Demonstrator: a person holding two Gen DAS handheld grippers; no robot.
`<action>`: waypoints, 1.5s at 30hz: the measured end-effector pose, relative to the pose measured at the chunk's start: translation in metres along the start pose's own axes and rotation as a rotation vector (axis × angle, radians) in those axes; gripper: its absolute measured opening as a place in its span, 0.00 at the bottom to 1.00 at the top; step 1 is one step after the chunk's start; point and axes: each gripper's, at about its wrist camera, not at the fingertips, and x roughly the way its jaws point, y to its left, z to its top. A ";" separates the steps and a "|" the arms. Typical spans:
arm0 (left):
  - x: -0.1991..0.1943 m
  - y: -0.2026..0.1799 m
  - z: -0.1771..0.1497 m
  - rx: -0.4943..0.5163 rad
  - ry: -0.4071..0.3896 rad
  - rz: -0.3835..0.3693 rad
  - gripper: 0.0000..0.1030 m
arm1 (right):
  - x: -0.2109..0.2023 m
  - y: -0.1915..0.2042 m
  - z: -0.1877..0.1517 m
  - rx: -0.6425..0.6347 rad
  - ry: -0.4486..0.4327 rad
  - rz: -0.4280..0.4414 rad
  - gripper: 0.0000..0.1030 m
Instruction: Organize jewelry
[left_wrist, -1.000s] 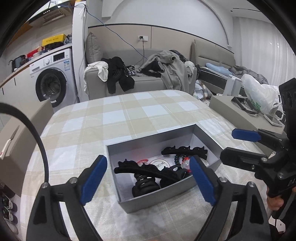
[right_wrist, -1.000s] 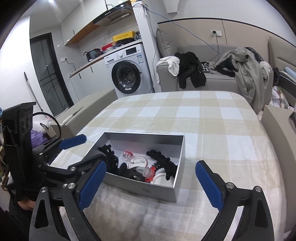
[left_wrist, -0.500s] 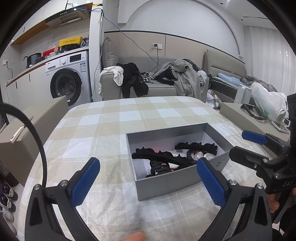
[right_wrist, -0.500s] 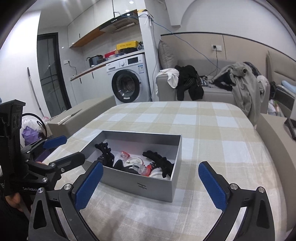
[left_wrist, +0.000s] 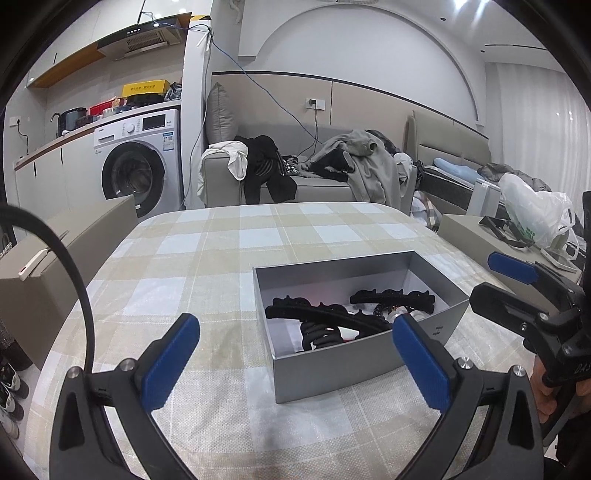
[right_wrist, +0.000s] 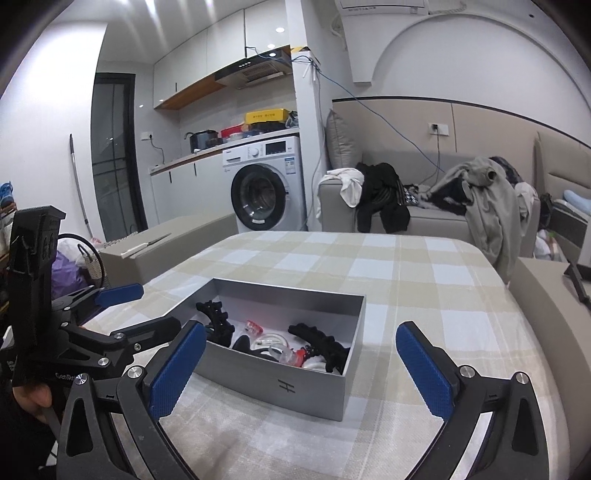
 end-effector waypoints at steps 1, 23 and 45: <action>0.001 0.000 0.000 0.001 0.004 -0.001 0.99 | 0.000 0.000 0.000 -0.003 -0.001 0.000 1.00; 0.001 -0.004 -0.002 0.008 0.003 -0.001 0.99 | -0.003 -0.001 -0.001 0.003 -0.017 0.010 1.00; 0.002 -0.004 -0.002 0.001 0.007 -0.002 0.99 | -0.004 -0.002 -0.001 0.005 -0.016 0.010 1.00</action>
